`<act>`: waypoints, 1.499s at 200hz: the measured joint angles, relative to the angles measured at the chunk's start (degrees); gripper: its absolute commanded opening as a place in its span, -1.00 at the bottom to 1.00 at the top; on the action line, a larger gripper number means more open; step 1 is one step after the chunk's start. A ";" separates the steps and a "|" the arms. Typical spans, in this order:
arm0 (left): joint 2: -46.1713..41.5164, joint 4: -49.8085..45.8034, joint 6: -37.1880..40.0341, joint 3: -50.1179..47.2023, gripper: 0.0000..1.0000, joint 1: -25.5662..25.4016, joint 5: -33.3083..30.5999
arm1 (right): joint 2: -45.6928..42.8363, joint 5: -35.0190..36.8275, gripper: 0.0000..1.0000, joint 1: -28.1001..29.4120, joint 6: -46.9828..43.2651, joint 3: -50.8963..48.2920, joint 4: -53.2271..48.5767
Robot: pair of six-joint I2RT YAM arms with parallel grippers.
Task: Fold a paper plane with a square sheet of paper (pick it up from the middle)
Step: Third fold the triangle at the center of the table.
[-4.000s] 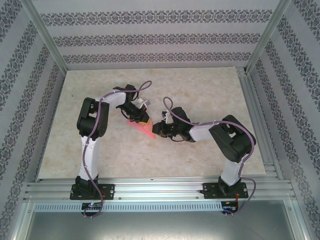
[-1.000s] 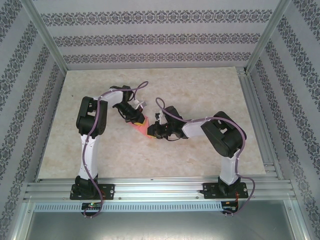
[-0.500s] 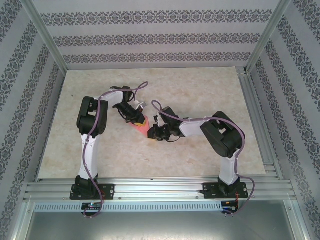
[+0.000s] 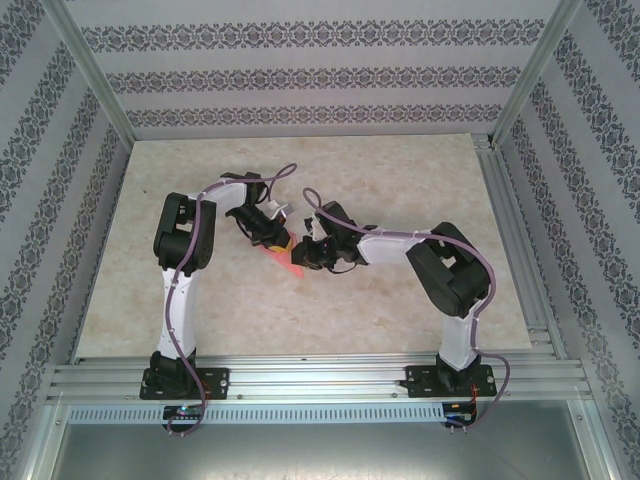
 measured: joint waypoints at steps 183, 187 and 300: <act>0.00 -0.24 0.20 0.09 -0.97 0.02 -0.24 | 2.78 1.42 -0.76 -2.05 -2.21 5.90 -6.14; 0.00 -0.24 0.20 0.09 -0.97 0.02 -0.24 | 2.97 1.36 -0.76 -2.12 -2.21 6.29 -5.97; 0.00 -0.42 0.17 0.11 -1.00 0.04 -0.68 | 8.74 1.05 -0.77 -2.29 -2.21 9.05 -5.44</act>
